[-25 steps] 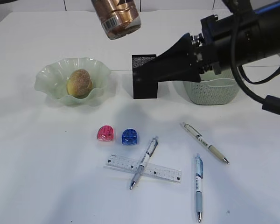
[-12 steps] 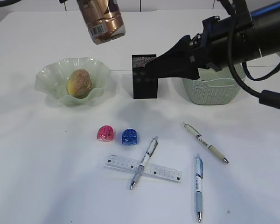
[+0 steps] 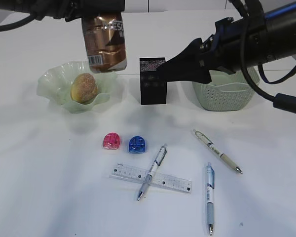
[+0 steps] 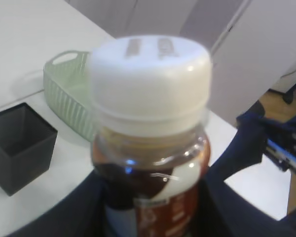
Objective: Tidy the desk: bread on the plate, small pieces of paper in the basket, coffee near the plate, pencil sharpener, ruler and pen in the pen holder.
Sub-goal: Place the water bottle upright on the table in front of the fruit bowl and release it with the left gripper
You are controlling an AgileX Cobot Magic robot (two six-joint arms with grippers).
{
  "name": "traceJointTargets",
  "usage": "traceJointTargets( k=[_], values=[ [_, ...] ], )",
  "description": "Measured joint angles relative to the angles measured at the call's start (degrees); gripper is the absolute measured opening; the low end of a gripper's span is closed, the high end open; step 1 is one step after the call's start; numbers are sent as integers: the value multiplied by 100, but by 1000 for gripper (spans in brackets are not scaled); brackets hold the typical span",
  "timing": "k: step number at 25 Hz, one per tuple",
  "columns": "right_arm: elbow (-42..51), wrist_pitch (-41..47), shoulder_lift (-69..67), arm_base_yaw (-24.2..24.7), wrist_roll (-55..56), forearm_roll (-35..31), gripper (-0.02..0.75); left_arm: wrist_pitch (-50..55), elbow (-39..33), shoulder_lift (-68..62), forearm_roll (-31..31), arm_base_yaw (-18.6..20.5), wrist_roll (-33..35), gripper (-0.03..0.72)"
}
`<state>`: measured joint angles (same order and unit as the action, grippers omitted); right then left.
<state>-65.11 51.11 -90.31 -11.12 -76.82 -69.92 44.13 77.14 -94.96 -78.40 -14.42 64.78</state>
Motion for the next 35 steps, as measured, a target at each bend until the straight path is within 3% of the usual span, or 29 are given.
traceJointTargets(
  k=[6,15,20,27,35],
  values=[
    [0,-72,0,35,0,43,595,49,0,0,1461,0,-805,307],
    [0,-449,0,15,127,165,595,-76,0,0,3166,114,-2235,307],
    [0,-819,0,15,313,435,594,-89,0,0,3548,486,-2773,307],
    [0,-1174,0,15,381,484,595,10,0,0,3791,976,-2972,307],
    [0,-1449,0,15,402,484,594,35,0,0,3892,1166,-2983,307]
  ],
)
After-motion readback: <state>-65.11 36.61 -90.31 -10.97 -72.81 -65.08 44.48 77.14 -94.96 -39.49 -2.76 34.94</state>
